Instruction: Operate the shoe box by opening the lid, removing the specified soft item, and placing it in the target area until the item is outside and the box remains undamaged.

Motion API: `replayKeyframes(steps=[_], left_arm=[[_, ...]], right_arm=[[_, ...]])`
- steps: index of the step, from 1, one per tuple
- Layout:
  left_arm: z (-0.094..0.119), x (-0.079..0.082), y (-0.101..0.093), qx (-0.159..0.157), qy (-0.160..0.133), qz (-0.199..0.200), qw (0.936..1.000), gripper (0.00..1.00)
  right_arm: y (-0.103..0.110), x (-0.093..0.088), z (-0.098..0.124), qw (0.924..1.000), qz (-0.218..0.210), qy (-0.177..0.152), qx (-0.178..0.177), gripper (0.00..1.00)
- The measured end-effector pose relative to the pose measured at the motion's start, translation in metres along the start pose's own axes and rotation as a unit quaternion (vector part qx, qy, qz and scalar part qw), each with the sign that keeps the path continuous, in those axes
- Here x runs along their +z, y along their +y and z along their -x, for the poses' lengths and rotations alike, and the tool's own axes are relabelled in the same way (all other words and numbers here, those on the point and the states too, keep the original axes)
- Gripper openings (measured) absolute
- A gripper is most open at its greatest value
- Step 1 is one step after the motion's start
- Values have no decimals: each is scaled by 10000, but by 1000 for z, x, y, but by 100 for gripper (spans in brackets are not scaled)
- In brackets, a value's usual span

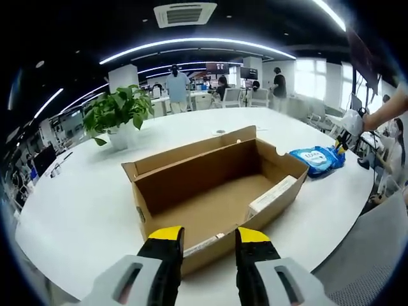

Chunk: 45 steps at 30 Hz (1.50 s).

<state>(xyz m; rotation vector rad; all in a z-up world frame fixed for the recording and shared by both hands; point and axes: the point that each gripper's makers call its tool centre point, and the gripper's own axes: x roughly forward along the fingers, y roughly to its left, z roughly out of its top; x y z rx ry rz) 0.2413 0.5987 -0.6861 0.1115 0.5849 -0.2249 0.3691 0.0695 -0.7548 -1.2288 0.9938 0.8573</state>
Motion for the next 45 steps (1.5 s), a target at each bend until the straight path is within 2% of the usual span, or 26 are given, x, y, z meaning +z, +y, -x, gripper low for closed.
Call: replayKeyframes(steps=[6,14,16,24,29,31,35,40,43,45], left_arm=[[0,1,0,-8,-12,32,10000,32],[0,1,-3,-90,-7,39,10000,32],[0,0,-3,-114,-8,57,9999,32],[1,1,-6,-195,-28,173,9997,32],[0,0,-5,-221,-25,271,9994,33],[0,0,-5,-231,-24,310,9993,33],[0,1,-3,-213,-50,403,9989,33],[1,1,0,-202,-79,529,9984,33],[1,2,-2,-238,-113,525,9983,33],[1,2,-2,-235,-116,486,9985,33]], right_arm=[[-5,1,8,9995,-291,-75,-126,13],[-7,2,19,9966,-742,-174,-302,11],[-2,-2,20,9961,-850,-58,-230,15],[4,0,36,9895,-1403,-150,-302,21],[3,14,48,9813,-1839,-361,-447,22],[7,19,51,9809,-1843,-406,-469,24],[15,42,59,9736,-2127,-704,-446,25],[20,69,62,9688,-2245,-968,-414,28],[22,91,66,9628,-2376,-1228,-386,29],[25,107,67,9615,-2376,-1342,-332,29]])
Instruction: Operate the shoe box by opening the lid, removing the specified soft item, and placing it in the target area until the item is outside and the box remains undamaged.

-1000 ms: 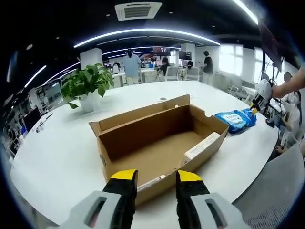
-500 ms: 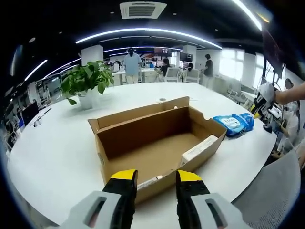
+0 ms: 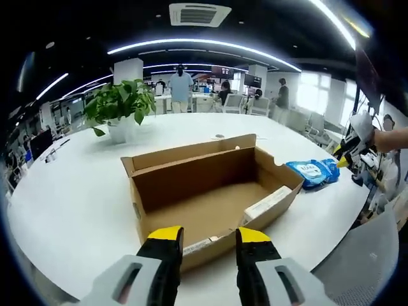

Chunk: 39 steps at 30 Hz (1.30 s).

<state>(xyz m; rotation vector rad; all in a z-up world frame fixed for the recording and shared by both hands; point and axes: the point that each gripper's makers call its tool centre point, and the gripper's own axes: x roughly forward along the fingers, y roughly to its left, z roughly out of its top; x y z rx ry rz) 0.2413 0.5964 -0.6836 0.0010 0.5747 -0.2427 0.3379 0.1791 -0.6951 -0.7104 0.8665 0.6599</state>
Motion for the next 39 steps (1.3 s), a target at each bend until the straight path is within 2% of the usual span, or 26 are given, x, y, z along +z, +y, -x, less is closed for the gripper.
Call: replayKeyframes(steps=[2,3,7,13,15,20,23,29,33,35,37,39], left_arm=[[0,0,0,-1,-6,-4,10000,33],[0,2,0,-11,-40,4,10000,33],[1,3,0,-21,-83,44,10000,34],[2,5,1,-23,-135,46,9999,34],[2,6,2,-14,-164,74,9998,34],[2,6,3,-16,-183,157,9997,34],[2,6,3,-28,-180,179,9997,34],[4,8,4,-11,-224,205,9995,34],[4,8,5,-1,-236,259,9994,34],[4,8,6,3,-231,270,9994,35],[4,8,6,22,-229,267,9994,35],[4,8,6,28,-238,272,9993,35]], right_arm=[[2,1,-1,10000,11,1,5,29],[10,8,-6,9998,190,-20,79,29],[28,23,-10,9994,230,-93,247,30],[59,68,-18,9967,158,-467,649,31],[73,89,-21,9940,89,-661,866,31],[101,133,-30,9888,341,-869,1168,31],[112,151,-34,9859,408,-947,1320,30],[130,180,-45,9794,750,-941,1620,30],[143,199,-51,9718,970,-945,1928,31],[150,203,-53,9675,1152,-887,2071,31],[156,203,-59,9640,1397,-686,2157,31],[168,206,-63,9577,1484,-608,2391,33]])
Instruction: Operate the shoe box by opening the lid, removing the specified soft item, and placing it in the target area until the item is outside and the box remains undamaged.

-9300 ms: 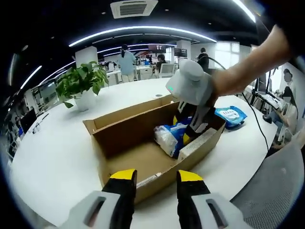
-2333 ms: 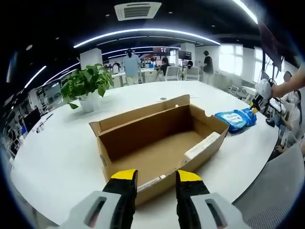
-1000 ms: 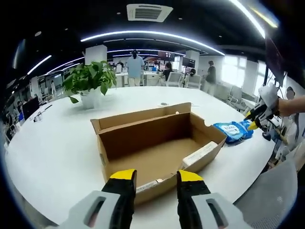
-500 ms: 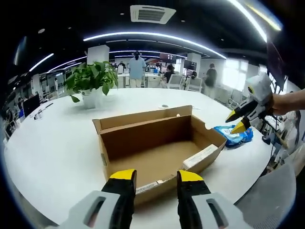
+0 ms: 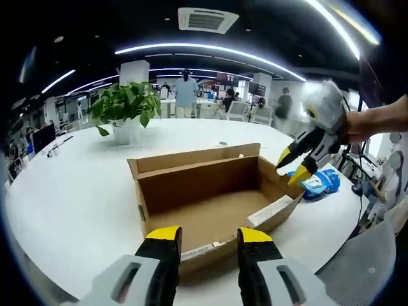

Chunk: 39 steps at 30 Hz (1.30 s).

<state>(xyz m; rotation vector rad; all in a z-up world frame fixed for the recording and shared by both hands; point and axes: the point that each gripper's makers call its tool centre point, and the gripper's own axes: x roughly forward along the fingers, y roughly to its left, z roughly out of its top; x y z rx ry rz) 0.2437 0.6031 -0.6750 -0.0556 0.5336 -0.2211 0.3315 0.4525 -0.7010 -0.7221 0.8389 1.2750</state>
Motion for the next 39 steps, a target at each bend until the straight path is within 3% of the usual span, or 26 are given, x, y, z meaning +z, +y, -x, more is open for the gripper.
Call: replayKeyframes(steps=[6,11,17,20,28,32,39], left_arm=[[1,2,5,84,-57,79,9999,35],[2,2,8,131,-104,159,9997,35],[2,3,9,176,-94,215,9996,35],[4,4,8,187,-94,234,9995,35],[4,5,8,196,-91,234,9995,34],[4,5,8,210,-80,228,9995,34],[3,4,9,226,-54,211,9995,34]], right_arm=[[18,12,-24,9962,566,259,609,38],[25,20,-40,9921,777,428,886,47],[30,23,-53,9890,559,542,1261,46],[22,22,-57,9901,441,512,1229,51],[12,18,-51,9941,297,406,963,48],[-1,17,-48,9961,353,401,697,47],[3,23,-44,9952,589,323,718,41]])
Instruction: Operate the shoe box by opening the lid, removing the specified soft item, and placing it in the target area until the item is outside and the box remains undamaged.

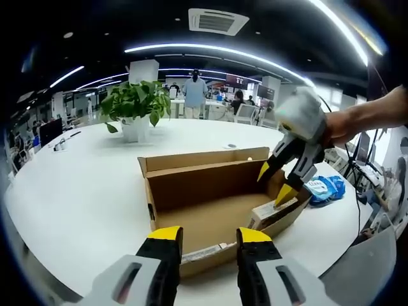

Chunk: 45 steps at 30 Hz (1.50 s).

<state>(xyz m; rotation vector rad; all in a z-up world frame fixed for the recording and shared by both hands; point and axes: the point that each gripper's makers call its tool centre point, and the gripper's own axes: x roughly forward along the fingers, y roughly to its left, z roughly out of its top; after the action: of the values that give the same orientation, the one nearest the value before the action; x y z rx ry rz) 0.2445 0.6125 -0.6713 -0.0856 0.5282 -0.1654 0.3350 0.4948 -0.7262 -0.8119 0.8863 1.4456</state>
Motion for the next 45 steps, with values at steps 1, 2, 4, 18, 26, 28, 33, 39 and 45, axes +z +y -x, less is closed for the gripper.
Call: replayKeyframes(steps=[1,2,4,18,26,28,33,39,45], left_arm=[[0,0,0,4,6,2,10000,34],[0,0,0,10,10,3,10000,34],[-1,-1,1,5,16,-2,10000,34],[0,-3,-2,-18,68,-38,10000,34],[-1,-3,-2,-47,68,-51,10000,34],[-1,-3,-2,-44,60,-38,10000,34],[0,-3,-2,-42,38,-13,10000,34],[1,-2,-2,-52,19,-2,10000,34],[0,-3,-4,-106,24,-19,9999,34]], right_arm=[[3,2,-1,9999,-12,-40,98,42],[10,4,-1,9998,-6,-42,213,43],[18,1,-5,9992,183,104,353,44],[28,-35,-35,9861,1094,1227,223,22],[27,-35,-33,9884,925,1194,177,19],[28,-34,-31,9881,1002,1162,141,19],[25,-35,-26,9857,1197,1179,125,19],[11,-22,-6,9911,965,907,-119,19],[6,-7,16,9942,857,589,-294,19]])
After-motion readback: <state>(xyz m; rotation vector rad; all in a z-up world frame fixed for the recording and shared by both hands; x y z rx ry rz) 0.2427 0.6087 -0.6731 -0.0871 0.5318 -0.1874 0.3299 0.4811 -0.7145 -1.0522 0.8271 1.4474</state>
